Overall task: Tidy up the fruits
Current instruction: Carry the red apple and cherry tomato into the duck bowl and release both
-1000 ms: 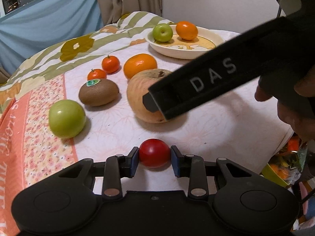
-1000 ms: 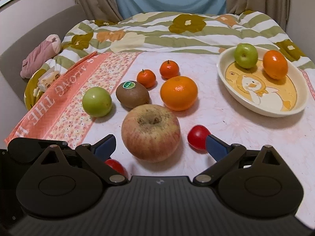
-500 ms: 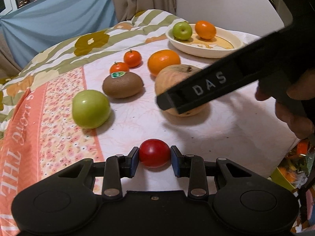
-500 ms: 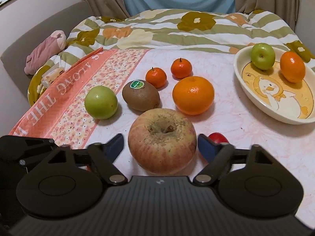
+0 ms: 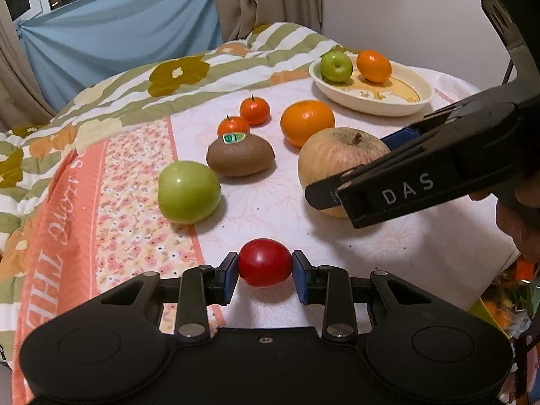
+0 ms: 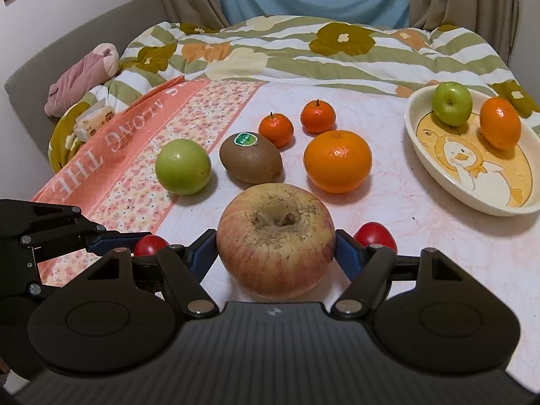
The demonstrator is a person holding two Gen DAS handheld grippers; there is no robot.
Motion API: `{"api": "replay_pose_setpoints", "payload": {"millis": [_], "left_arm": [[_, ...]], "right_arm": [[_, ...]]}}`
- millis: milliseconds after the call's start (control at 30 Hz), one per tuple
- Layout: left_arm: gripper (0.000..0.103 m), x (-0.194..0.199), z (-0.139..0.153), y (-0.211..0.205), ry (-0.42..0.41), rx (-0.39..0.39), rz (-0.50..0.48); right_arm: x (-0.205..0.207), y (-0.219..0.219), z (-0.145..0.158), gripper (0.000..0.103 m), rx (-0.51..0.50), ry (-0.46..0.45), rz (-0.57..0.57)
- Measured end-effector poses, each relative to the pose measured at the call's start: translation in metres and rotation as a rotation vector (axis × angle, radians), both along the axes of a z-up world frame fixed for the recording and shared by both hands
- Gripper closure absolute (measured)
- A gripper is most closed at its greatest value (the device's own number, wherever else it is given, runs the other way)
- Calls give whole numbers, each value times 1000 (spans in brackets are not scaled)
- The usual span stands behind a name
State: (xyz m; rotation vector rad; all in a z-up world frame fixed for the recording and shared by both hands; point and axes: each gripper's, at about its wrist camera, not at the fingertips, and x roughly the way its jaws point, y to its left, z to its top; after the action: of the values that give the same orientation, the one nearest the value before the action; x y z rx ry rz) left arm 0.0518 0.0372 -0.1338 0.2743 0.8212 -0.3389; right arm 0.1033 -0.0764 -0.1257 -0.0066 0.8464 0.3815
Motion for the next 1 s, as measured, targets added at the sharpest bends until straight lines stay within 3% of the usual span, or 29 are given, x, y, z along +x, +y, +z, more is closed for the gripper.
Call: {"api": "replay_pose_setpoints", "payload": {"millis": [333,633,1000], "left_arm": [[65,-7,56,-1,-43,-36,43],[65,3,108,-32,-150,-71,53],[65,36,128,-104,-177,-101,69]], "right_arm": [[-24,-17,58,15,11,-69,-47],[-32,-73,113,15,-2,-153,-110],[-2,-172,123,15,-19,-160,-152]]}}
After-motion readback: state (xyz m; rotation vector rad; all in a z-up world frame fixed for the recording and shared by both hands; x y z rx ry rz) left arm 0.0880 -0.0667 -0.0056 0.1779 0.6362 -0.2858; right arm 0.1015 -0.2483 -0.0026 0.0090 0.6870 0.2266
